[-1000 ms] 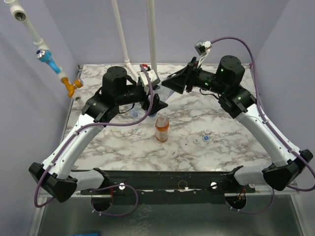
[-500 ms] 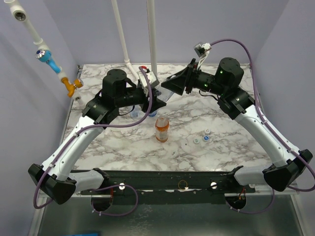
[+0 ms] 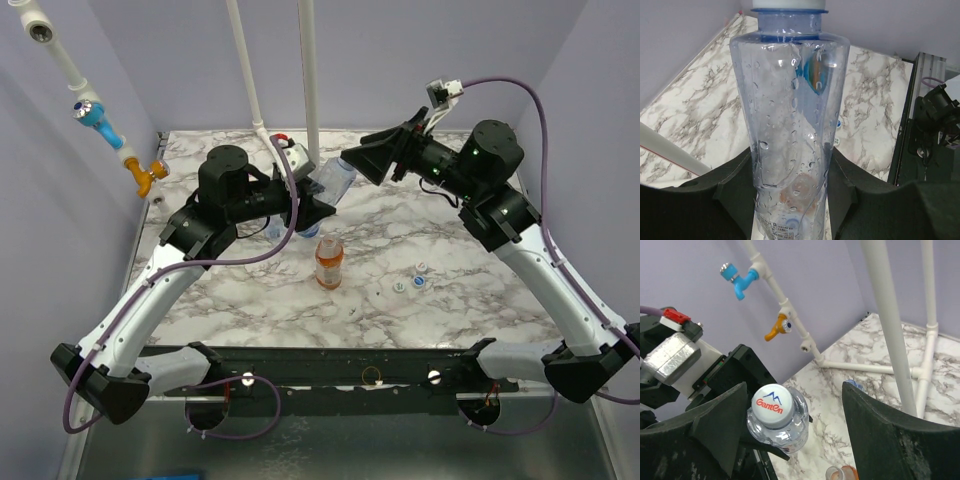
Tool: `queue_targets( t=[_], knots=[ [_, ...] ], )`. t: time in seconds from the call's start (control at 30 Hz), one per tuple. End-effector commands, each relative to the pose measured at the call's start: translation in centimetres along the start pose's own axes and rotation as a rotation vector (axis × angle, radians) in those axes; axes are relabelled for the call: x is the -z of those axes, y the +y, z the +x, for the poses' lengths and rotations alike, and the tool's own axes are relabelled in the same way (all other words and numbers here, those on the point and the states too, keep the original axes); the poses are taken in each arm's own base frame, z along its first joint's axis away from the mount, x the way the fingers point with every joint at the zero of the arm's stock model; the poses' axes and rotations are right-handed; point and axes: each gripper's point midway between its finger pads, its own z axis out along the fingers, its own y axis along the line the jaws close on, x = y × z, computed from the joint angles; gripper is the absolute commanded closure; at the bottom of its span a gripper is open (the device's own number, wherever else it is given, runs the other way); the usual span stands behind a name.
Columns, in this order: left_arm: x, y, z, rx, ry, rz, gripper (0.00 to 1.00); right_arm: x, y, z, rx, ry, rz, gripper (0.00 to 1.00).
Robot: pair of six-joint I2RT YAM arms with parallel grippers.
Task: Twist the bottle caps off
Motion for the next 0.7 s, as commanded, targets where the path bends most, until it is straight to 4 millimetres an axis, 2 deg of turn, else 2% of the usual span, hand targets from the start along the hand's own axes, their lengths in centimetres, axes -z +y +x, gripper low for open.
queue_targets(
  t=[0.0, 0.37, 0.57, 0.67],
  knots=[
    [0.2, 0.5, -0.9, 0.019, -0.047, -0.040, 0.94, 0.4, 0.3, -1.9, 0.010, -0.052, 0.033, 0.22],
    [-0.5, 1.0, -1.0, 0.092, -0.064, -0.057, 1.00, -0.9, 1.1, -1.4, -0.031, -0.042, -0.051, 0.27],
    [-0.7, 1.1, -1.1, 0.097, -0.068, -0.051, 1.00, -1.5, 0.7, -1.4, -0.039, -0.043, -0.045, 0.35],
    [-0.8, 1.1, -0.9, 0.097, -0.063, -0.046, 1.00, -1.6, 0.7, -1.5, -0.039, -0.044, -0.045, 0.45]
  ],
)
